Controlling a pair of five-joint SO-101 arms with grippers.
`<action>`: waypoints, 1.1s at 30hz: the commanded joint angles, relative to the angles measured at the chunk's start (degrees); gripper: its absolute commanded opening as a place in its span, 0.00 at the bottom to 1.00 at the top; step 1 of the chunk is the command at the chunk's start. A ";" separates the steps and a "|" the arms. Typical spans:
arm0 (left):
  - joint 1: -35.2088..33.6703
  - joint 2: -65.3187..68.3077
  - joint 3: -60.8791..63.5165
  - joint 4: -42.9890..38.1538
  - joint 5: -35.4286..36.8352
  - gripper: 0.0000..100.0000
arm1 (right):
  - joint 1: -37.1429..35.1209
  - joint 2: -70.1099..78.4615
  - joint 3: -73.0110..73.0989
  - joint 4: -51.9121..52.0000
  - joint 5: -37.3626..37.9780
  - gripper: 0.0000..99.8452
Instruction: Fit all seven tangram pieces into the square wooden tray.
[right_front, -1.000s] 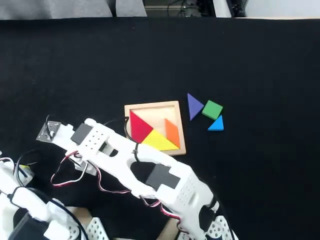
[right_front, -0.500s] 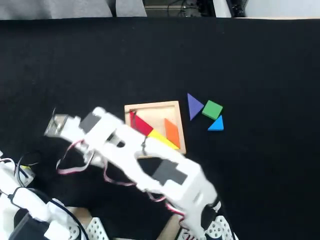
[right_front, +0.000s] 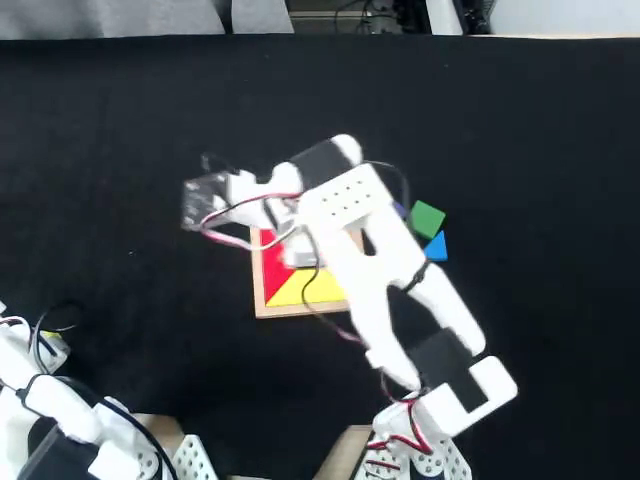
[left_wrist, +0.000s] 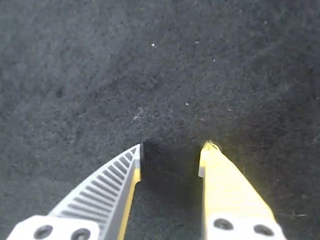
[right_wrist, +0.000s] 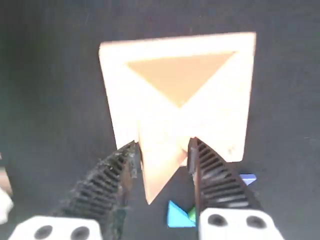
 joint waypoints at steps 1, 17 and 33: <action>0.13 0.09 0.13 0.26 -0.62 0.19 | 3.87 -2.95 2.51 -0.09 12.92 0.15; 0.22 0.18 0.22 0.26 -0.62 0.19 | 2.90 4.70 7.43 -5.45 40.09 0.15; 2.59 0.18 0.84 0.26 -0.62 0.19 | 2.46 11.47 7.60 -12.22 34.90 0.15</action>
